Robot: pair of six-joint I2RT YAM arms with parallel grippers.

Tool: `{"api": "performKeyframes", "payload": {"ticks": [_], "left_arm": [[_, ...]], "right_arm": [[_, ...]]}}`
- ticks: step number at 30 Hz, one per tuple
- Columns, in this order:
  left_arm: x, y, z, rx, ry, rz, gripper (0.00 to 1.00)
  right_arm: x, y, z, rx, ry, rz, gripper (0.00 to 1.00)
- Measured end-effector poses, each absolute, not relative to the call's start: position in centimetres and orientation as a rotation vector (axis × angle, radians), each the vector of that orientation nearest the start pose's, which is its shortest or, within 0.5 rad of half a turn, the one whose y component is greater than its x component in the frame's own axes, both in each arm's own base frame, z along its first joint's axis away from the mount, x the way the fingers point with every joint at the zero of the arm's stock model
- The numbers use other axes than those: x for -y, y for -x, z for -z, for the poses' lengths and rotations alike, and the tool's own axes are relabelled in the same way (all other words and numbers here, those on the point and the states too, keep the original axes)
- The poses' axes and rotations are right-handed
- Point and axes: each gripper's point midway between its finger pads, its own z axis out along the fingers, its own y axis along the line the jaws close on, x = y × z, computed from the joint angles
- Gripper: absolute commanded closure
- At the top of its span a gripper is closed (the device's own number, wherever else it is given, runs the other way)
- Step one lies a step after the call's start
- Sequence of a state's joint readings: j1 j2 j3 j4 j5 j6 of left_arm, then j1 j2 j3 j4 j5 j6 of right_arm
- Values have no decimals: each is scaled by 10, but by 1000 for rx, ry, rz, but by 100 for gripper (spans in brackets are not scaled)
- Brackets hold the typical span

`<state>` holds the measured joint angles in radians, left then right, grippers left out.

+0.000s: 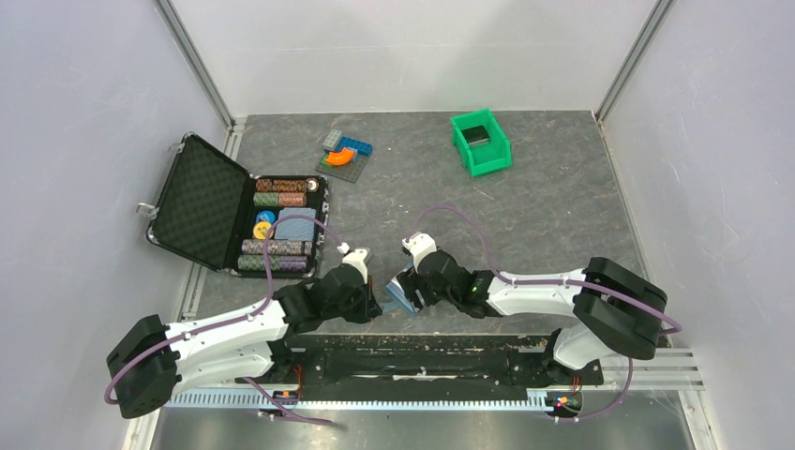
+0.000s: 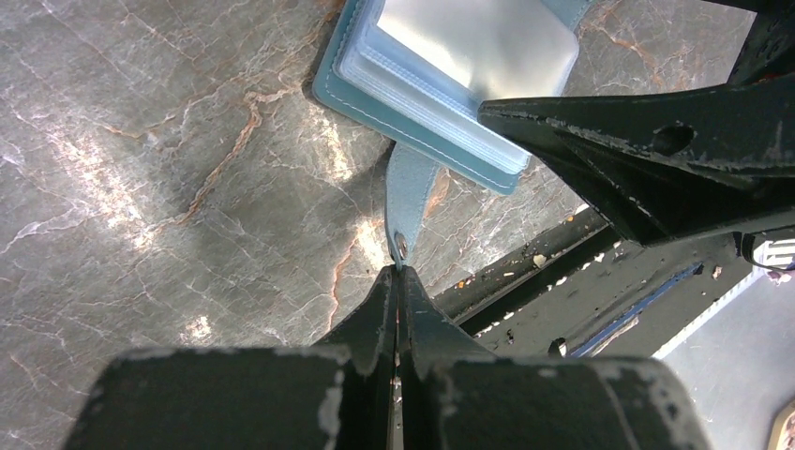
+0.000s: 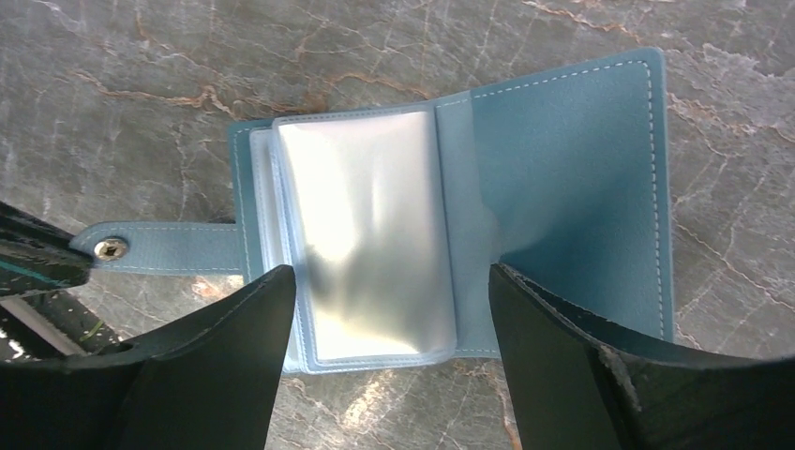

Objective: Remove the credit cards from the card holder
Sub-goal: Remove the credit card from the card holder.

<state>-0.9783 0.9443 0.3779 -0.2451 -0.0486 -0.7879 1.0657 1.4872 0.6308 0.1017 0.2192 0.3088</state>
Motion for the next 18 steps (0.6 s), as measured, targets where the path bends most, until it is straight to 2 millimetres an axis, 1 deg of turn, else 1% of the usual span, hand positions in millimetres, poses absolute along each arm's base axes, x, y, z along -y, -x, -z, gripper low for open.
{"api": "performKeyframes", "payload": {"ticks": [5,7,10,12,18], "left_arm": [[223,-126,-45,-2510,-214,742,98],[223,-125,-45,-2510,-213,742,98],[222,-125,-44,-2512,-213,740,98],[222,-125,-44,-2512,-213,739,98],[222,-125,-44,-2513,-214,739,98]], "right_arm": [[-296,-196,-29,-2216,756,-415,21],[-297,-194,-29,-2212,761,-418,22],[-298,-192,-29,-2202,773,-427,29],[-298,-189,-28,-2197,779,-436,30],[-302,-186,-27,-2188,786,-469,29]]}}
